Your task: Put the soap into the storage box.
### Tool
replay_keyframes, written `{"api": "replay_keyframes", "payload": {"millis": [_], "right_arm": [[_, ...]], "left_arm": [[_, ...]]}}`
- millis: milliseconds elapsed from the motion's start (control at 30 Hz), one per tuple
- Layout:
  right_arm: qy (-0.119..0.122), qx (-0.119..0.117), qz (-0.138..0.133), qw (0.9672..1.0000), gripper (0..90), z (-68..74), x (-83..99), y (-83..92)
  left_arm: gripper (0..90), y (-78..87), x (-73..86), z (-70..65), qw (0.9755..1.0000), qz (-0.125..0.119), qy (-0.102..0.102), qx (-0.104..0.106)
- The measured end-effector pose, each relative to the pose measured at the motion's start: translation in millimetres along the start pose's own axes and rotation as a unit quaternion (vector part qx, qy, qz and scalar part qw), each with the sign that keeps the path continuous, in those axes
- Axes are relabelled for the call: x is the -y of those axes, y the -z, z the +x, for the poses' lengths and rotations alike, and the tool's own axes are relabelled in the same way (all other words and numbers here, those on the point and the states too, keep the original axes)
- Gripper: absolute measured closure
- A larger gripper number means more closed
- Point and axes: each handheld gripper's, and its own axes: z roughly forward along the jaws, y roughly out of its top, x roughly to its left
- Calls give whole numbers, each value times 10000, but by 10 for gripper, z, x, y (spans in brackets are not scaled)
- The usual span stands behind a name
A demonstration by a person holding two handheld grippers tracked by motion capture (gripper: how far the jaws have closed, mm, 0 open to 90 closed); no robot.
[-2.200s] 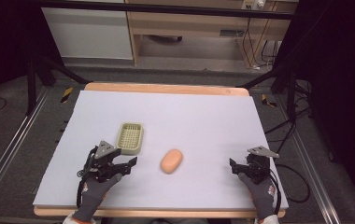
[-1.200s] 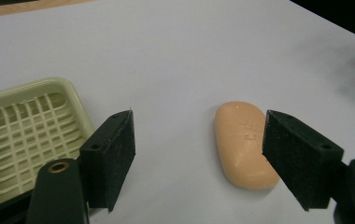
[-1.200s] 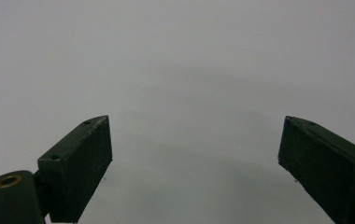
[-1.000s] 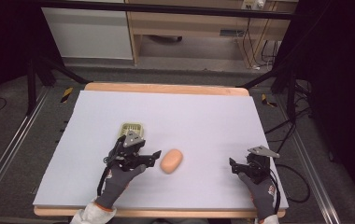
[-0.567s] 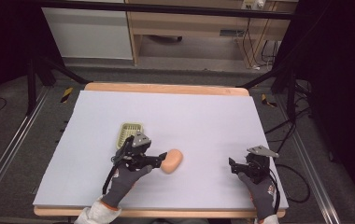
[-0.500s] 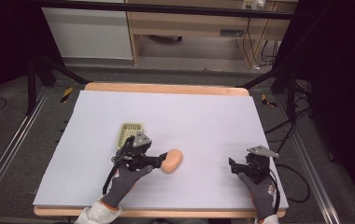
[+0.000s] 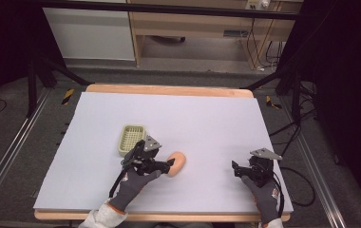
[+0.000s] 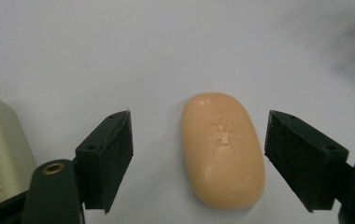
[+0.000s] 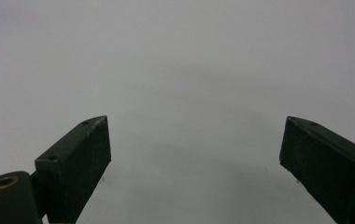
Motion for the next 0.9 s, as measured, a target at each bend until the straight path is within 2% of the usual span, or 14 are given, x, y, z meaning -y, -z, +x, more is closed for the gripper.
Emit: {"api": "replay_keyframes", "payload": {"millis": [267, 500, 733, 900], "right_arm": [[-41, 18, 17, 10000, 92, 3, 1, -10], [-18, 9, 47, 10000, 92, 2, 0, -20], [-46, 2, 50, 10000, 90, 2, -1, -24], [-67, 7, 76, 9999, 90, 9, -3, -31]], "left_arm": [[221, -57, -8, -39, 9999, 127, -101, 22], [216, -141, -6, -62, 9997, 244, -95, 19], [212, -220, 13, -101, 9991, 382, -203, 3], [211, -265, 15, -104, 9989, 421, -197, 1]]}}
